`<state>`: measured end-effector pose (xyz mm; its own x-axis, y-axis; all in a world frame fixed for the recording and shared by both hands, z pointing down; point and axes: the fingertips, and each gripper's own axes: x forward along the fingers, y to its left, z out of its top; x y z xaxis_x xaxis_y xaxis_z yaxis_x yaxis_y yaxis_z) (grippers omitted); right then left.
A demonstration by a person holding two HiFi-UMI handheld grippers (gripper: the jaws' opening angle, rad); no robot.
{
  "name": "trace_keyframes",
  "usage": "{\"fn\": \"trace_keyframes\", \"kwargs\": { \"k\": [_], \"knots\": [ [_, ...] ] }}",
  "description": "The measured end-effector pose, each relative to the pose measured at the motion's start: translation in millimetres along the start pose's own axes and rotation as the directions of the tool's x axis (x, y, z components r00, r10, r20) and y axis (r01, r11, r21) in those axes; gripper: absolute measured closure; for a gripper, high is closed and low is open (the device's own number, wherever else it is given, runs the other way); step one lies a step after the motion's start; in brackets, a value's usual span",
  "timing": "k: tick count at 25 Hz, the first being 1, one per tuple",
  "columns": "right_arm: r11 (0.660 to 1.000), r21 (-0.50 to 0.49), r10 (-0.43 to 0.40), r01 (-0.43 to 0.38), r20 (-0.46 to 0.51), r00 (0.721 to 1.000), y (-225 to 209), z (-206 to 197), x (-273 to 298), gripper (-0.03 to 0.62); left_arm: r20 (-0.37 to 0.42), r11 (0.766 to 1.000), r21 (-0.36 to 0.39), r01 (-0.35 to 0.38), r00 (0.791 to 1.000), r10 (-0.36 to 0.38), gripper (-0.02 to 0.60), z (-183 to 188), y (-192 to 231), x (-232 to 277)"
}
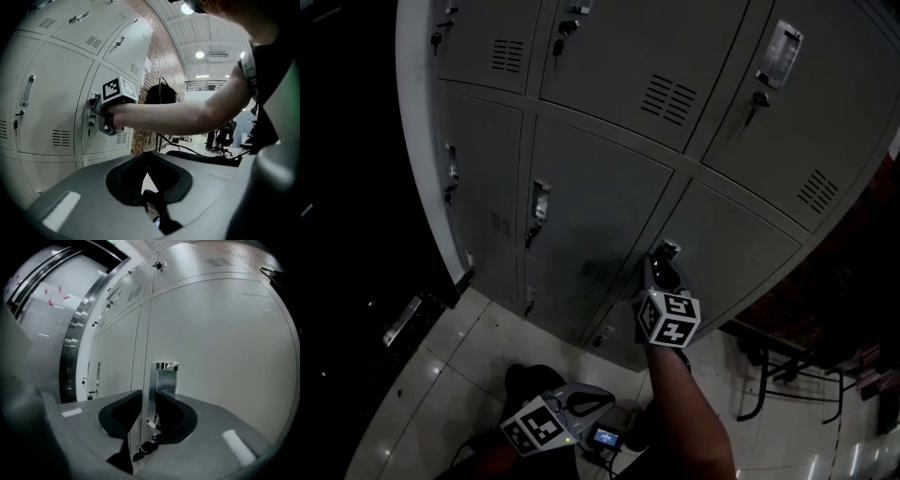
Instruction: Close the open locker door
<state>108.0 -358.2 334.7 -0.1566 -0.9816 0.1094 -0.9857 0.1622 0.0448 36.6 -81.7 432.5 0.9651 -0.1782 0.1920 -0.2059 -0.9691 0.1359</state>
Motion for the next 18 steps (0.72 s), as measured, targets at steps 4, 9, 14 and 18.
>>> {"fn": "trace_keyframes", "kwargs": {
  "k": [4,9,14,18],
  "knots": [
    [1.0,-0.012,-0.019,0.019,0.012,1.0,-2.5,3.6,-7.8,0.476,-0.001,1.0,0.007,-0.002,1.0,0.002,0.569,-1.0,0.9,1.0],
    [0.999,0.016,0.028,-0.028,0.023,0.999,-0.6,-0.3,-31.3,0.477,-0.018,1.0,0.005,-0.009,1.0,0.009,0.569,-2.7,1.8,-0.2],
    [0.994,0.024,0.109,-0.109,0.008,0.994,2.9,-18.7,-70.7,0.542,-0.022,1.0,0.001,-0.012,1.0,0.012,0.569,-4.1,2.1,2.1],
    [0.988,0.033,0.148,-0.148,0.005,0.989,2.0,-30.3,-110.9,0.573,-0.044,1.0,0.008,-0.017,0.999,0.017,0.569,-8.2,2.2,4.9]
  ]
}}
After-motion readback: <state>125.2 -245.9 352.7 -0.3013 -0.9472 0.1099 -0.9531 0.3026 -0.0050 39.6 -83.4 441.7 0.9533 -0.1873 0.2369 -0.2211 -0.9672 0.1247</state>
